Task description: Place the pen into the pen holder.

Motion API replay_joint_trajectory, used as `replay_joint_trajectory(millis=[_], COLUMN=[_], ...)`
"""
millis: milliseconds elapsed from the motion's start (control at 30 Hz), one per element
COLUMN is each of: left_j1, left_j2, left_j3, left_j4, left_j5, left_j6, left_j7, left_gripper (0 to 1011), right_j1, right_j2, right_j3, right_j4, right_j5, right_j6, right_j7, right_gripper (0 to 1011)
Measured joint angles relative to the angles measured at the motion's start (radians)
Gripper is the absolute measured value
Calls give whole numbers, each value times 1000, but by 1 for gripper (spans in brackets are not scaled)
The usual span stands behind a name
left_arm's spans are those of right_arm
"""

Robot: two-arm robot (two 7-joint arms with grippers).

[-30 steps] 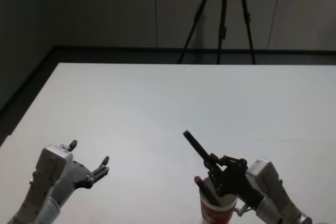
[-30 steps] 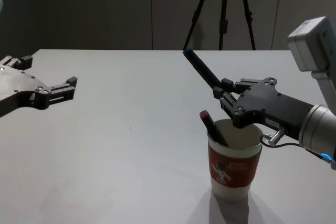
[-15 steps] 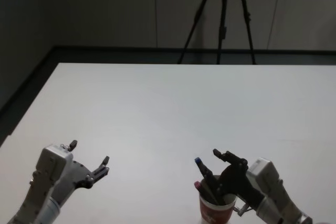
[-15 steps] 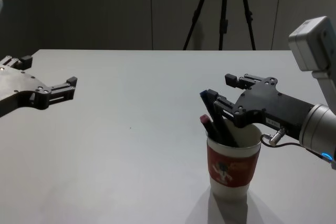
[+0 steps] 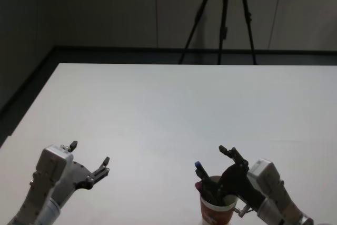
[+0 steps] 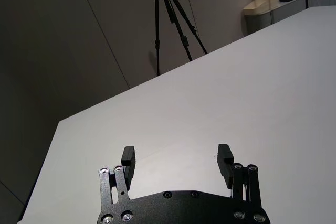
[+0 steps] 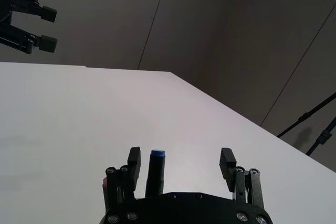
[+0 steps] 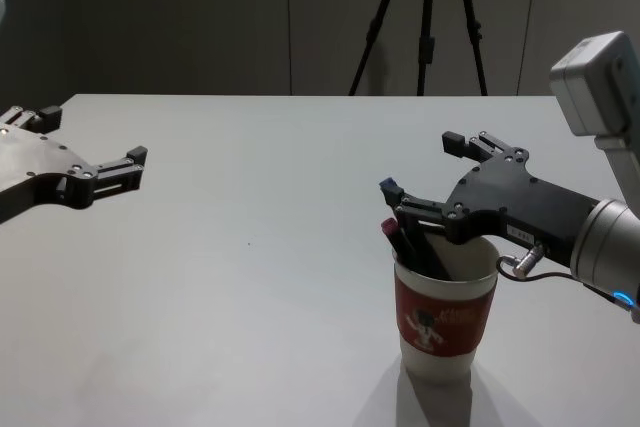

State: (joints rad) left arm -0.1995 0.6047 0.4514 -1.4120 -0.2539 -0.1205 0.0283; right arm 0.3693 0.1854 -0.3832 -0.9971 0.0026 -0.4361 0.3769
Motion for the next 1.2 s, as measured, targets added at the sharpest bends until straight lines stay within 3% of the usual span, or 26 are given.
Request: replay_joint_trajectory(millis=[133,767,1200], left_j1=[0,0,0], left_j2=[0,0,0], left_j3=[0,0,0], left_j4=[0,0,0], left_j5=[0,0,0], left_j6=[0,0,0], left_j7=[0,0,0], left_gripper=[1002,1001,1001], right_j1=[0,-39,-40], right_j2=[0,35,42], right_j3=[0,49,46], right_j4=[0,-60,-65], right_j5=[0,42,45], right_j6=[0,53,57], right_j7=[0,-5,-13], right_gripper=[1001,1001,1001])
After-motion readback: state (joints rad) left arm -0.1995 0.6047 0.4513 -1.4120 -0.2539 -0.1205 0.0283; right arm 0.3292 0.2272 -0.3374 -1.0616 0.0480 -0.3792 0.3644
